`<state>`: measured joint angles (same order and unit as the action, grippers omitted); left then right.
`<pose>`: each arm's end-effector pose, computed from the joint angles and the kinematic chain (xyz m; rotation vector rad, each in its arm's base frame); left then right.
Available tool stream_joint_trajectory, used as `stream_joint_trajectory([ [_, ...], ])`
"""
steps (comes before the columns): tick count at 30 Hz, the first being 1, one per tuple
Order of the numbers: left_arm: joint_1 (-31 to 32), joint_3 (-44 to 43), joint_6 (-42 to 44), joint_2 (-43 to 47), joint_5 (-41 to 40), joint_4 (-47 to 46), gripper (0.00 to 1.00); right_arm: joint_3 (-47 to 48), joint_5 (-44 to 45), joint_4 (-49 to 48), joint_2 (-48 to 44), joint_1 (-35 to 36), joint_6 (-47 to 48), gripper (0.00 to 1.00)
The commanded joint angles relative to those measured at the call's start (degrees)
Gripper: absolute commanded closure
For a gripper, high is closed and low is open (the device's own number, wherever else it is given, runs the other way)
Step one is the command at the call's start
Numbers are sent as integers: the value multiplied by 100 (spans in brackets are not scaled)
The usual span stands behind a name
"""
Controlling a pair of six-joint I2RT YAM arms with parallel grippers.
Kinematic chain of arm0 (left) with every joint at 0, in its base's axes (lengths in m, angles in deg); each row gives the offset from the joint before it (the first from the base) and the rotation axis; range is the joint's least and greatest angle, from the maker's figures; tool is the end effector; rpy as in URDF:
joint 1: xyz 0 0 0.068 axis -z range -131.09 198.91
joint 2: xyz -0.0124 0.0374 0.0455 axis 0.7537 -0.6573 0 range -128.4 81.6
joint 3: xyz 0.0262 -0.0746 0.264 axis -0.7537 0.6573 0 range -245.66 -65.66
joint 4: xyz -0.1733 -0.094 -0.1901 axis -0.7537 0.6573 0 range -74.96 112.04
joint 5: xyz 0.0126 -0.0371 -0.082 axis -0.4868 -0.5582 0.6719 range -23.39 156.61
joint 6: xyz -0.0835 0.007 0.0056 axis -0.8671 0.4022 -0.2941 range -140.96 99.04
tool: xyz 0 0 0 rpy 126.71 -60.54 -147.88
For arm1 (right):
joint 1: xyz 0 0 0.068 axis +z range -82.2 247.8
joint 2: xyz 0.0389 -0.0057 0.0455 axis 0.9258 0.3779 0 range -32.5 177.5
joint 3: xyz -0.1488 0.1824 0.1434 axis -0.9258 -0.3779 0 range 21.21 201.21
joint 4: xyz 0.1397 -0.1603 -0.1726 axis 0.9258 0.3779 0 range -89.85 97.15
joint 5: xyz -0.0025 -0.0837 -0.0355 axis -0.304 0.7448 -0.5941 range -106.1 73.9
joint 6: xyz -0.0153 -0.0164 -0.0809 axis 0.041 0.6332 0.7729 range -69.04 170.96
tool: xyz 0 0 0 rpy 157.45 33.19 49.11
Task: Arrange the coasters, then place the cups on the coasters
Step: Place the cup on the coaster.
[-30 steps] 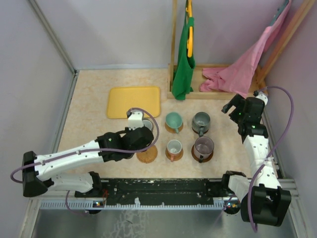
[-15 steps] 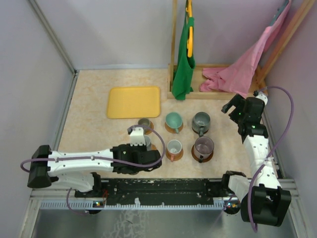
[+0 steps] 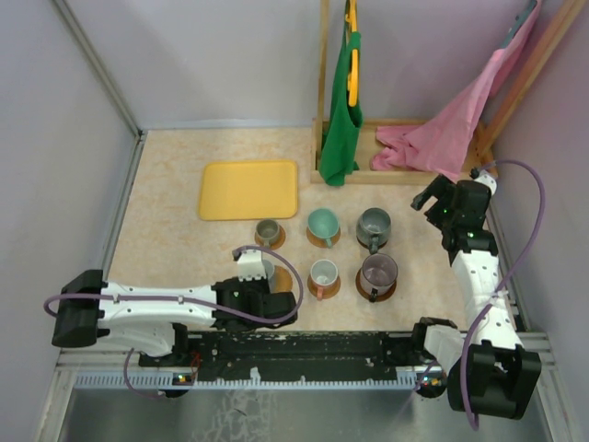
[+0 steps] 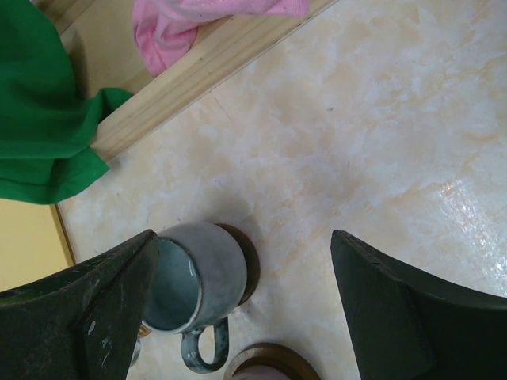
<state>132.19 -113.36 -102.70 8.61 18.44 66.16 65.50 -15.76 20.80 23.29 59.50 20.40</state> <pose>0.0815 -0.2220 0.1931 -0.0905 2.2781 -0.1363 0.2570 -0.0380 0.2630 0.7151 2.0169 0.2222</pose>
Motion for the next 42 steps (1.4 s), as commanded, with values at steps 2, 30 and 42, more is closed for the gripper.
stream_joint_trajectory([
  [2,89,118,-185,-107,-350,-348,100,154,36,-173,60,38,83,11],
  [30,179,129,-78,-761,-373,-611,95,122,63,-225,165,69,110,11],
  [42,339,-204,-432,-962,-539,-69,59,105,62,-237,156,65,99,11],
])
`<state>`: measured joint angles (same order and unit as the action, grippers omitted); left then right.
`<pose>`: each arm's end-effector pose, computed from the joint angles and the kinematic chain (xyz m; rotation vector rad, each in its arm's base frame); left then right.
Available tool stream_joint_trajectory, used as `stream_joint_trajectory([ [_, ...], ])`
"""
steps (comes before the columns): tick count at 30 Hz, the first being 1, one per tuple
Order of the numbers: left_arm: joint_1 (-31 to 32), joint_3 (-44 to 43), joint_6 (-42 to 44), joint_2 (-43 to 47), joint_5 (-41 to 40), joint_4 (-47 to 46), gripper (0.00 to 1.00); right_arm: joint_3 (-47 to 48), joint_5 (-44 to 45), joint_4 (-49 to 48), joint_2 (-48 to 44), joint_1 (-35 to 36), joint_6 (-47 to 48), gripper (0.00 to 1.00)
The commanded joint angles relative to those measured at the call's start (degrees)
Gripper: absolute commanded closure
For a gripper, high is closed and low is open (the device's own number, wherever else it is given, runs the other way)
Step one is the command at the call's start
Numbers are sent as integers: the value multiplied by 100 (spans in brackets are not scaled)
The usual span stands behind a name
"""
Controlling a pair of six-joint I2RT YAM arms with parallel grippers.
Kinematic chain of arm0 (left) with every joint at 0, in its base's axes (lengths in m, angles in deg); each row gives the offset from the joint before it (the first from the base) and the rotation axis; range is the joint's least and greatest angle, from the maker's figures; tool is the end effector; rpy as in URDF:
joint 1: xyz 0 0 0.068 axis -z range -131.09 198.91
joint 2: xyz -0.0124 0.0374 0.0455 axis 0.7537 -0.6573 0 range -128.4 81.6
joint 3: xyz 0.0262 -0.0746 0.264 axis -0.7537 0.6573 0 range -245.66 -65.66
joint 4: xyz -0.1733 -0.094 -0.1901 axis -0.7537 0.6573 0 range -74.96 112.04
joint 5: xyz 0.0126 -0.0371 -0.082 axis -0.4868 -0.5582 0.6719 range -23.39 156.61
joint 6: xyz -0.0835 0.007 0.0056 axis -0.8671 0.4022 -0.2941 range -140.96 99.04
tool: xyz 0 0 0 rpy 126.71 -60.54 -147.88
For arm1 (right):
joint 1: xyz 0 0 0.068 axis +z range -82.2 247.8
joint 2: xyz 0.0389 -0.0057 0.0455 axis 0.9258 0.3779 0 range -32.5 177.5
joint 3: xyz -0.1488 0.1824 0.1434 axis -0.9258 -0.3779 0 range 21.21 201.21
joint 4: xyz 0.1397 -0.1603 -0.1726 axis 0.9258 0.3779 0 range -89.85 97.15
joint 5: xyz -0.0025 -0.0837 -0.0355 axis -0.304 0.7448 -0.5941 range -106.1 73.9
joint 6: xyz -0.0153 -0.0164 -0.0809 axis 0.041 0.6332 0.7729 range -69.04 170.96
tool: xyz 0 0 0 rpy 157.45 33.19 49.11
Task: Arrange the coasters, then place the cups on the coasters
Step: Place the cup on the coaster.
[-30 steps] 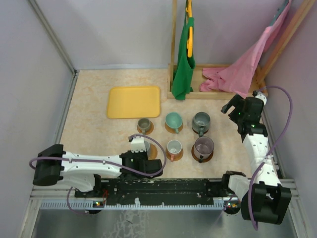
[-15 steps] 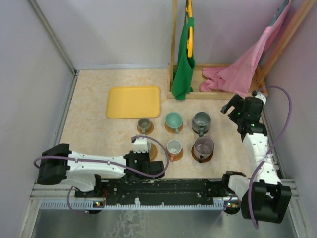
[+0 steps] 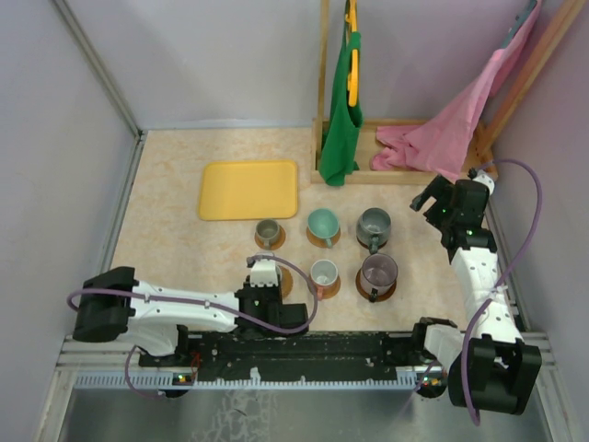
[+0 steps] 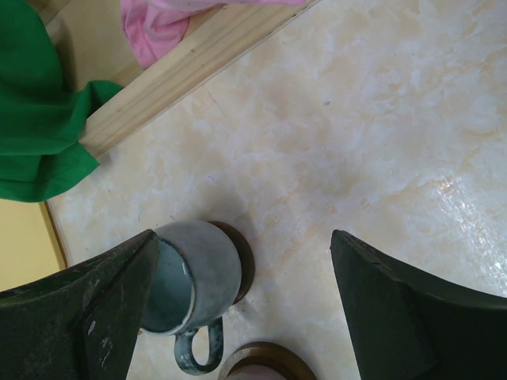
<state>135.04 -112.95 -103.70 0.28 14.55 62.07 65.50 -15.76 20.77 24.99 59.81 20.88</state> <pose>0.0746 -0.2414 0.1648 -0.0189 2.2244 -0.0676 0.2616 -0.0373 0.2559 0.7106 2.0492 0.2156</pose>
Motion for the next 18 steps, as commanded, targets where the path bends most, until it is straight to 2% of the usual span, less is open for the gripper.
stream_joint_trajectory([
  [1,65,-279,-378,-156,-148,395,58,99,63,-240,-11,34,54,11],
  [11,110,-431,-708,45,-212,920,46,92,45,-235,-26,36,45,11],
  [13,115,-499,-680,161,-253,1019,42,112,22,-251,1,41,38,11],
  [18,114,-735,-430,397,-504,1220,39,126,-180,-329,7,42,25,10],
])
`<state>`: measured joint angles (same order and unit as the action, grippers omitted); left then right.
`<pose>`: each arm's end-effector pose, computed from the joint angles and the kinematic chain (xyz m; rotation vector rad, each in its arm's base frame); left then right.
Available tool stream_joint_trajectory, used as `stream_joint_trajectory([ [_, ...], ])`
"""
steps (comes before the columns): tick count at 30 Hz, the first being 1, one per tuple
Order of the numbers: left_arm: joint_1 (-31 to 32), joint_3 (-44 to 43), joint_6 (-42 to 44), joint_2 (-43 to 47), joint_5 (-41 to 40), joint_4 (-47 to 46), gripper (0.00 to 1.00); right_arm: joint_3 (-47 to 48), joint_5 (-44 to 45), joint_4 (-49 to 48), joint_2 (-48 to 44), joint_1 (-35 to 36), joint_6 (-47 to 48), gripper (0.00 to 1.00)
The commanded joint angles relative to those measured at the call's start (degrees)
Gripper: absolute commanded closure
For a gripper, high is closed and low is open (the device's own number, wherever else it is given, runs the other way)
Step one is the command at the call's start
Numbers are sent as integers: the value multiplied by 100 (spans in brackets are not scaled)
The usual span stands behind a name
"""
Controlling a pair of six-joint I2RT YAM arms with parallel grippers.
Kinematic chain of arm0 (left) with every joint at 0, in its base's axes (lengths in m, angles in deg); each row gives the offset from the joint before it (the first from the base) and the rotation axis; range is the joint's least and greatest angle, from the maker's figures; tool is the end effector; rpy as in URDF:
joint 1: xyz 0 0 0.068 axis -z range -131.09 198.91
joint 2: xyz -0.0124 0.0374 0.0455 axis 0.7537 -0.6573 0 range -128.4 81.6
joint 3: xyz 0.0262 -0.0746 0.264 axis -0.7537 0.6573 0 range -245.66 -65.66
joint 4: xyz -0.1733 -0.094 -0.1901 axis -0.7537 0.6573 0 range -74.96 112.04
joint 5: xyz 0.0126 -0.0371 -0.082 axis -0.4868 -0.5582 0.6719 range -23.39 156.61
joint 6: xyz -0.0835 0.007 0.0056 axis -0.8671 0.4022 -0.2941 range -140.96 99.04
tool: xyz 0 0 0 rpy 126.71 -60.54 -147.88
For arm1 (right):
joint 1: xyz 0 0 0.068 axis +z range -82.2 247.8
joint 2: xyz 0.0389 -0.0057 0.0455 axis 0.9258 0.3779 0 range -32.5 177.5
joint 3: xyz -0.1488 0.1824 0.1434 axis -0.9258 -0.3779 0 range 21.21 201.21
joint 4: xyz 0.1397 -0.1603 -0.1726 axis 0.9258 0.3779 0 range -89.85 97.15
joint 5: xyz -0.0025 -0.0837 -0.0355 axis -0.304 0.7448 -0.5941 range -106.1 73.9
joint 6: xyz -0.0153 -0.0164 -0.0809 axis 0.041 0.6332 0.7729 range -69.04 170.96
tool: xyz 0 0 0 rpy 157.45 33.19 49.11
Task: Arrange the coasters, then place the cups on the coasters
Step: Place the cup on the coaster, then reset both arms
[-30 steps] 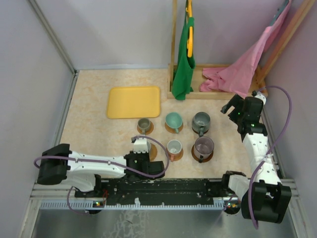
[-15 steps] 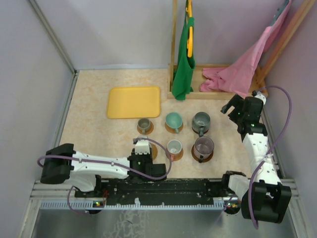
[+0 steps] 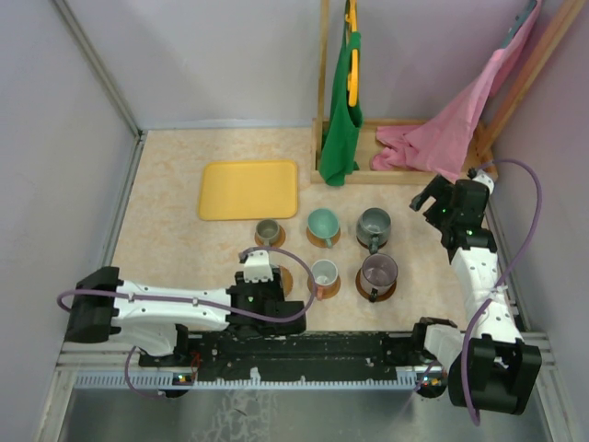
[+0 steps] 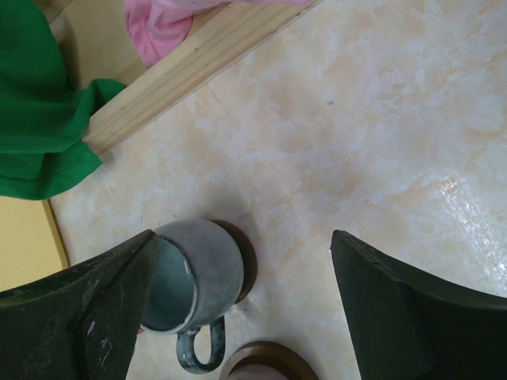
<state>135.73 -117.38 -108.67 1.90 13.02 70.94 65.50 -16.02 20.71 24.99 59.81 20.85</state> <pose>0.0726 -0.2374 0.1910 -0.0764 2.2016 -0.0645 0.2617 -0.0369 0.2560 0.7084 2.0492 0.2209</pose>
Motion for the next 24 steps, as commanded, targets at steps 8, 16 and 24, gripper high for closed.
stream_joint_trajectory([
  [8,-159,-660,1366,525,-460,-19,23,58,-580,-333,-185,88,110,9],
  [16,-1461,-274,3946,1275,653,-2325,16,-96,-828,-377,-616,272,206,9],
  [24,-2556,-440,5457,1109,1455,-3151,12,185,-979,-22,-678,505,406,8],
])
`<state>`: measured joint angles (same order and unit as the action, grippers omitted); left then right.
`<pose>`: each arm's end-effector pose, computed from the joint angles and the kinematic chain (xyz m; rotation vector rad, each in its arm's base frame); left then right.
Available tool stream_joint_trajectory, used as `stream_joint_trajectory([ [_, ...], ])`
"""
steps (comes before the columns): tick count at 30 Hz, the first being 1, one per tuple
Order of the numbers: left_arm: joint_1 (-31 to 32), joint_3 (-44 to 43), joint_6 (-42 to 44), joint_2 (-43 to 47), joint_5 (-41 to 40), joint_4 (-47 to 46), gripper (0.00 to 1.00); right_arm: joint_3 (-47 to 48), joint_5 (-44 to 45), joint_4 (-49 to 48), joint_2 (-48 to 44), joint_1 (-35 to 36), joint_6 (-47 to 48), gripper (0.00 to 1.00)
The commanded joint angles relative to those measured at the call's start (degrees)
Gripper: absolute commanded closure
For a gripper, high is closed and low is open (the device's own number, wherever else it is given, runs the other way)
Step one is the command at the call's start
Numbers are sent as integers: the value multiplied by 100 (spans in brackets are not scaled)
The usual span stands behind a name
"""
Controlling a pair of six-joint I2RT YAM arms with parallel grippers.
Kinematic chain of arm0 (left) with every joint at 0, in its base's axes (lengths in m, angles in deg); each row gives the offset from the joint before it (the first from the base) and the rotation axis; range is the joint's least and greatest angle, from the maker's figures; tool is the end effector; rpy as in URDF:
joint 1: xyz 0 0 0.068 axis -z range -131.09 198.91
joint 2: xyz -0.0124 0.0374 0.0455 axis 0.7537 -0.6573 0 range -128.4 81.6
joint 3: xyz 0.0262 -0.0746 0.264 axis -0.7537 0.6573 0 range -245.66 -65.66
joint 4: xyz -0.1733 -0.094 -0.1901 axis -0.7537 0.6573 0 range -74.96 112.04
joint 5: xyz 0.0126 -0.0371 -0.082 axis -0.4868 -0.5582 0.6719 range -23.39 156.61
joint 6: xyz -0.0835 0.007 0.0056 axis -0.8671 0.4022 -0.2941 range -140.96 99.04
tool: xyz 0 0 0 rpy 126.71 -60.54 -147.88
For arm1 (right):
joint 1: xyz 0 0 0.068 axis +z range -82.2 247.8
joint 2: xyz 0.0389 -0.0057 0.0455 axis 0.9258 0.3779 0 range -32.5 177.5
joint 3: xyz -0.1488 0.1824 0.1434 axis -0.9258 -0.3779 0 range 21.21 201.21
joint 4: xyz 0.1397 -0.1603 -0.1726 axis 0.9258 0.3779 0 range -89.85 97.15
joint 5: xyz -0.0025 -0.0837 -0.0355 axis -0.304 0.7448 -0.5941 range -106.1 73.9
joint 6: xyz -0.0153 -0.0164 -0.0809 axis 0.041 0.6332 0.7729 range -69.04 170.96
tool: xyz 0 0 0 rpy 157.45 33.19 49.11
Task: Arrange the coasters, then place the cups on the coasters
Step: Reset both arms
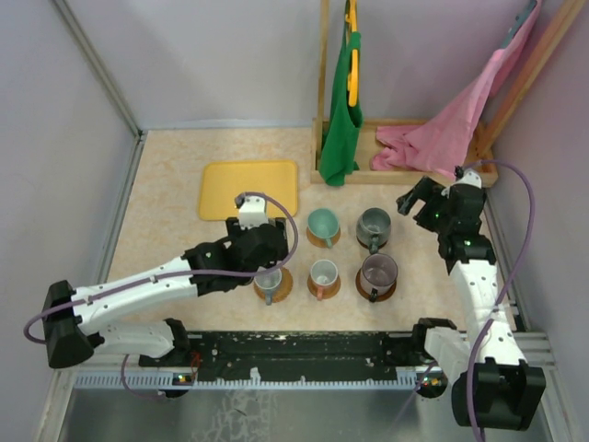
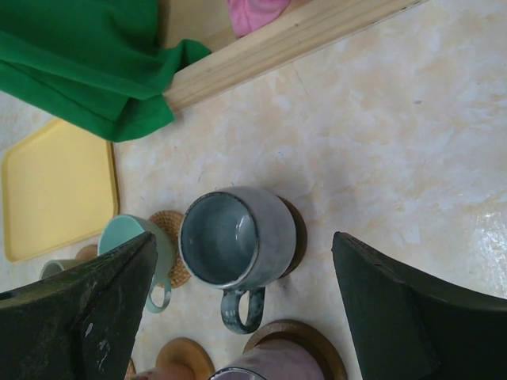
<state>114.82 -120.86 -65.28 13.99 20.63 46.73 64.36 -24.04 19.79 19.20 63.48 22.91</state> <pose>0.1599 -0.2278 0.2763 0.0224 2.0825 -0.2146 0.2483 -0.0087 0.2745 0.4967 2.0214 0.3973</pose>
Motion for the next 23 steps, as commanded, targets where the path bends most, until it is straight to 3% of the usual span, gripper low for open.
stream_joint_trajectory([
  [1,-612,-96,1175,-129,819,-776,12,311,-178,106,-110,190,208,8],
  [5,-1120,-88,1581,-255,1309,-1112,1,312,-197,141,-213,343,263,8],
  [11,-1471,-205,1752,-456,1686,-1289,0,369,-232,271,-376,379,413,8],
  [23,-1559,-92,1543,-442,1791,-1382,0,228,-437,237,-499,378,436,7],
])
